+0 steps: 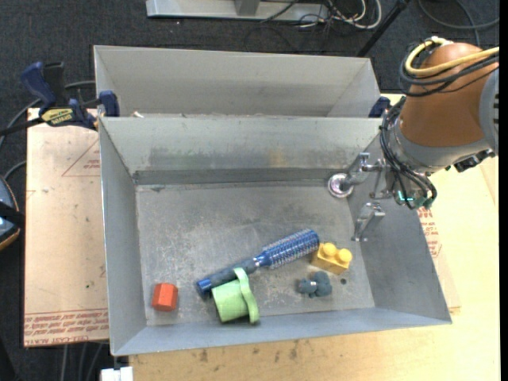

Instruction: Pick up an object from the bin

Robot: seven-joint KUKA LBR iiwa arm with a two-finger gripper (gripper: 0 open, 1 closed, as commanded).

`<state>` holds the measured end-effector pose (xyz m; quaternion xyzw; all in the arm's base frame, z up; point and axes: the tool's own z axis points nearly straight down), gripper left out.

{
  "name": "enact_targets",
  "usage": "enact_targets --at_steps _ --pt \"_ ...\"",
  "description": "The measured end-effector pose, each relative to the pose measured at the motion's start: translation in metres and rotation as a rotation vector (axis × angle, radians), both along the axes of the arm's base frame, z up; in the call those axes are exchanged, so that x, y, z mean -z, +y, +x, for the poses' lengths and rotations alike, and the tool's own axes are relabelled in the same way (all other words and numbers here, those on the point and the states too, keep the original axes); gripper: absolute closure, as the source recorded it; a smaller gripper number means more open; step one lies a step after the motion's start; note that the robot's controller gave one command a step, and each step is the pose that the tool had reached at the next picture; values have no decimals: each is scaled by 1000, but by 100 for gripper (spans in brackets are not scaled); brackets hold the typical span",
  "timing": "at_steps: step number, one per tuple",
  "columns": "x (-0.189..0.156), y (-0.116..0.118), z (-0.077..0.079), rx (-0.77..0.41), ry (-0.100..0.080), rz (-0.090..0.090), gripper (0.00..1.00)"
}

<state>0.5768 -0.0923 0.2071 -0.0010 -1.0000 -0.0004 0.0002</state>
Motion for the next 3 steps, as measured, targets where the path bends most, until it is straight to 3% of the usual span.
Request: enact_targets --at_steps 1,2,3 --pt "133 88 6 -352 -6 -3 0" --pt "106 89 -13 -380 -3 0 0" --pt "104 74 -4 -379 -4 -1 0"
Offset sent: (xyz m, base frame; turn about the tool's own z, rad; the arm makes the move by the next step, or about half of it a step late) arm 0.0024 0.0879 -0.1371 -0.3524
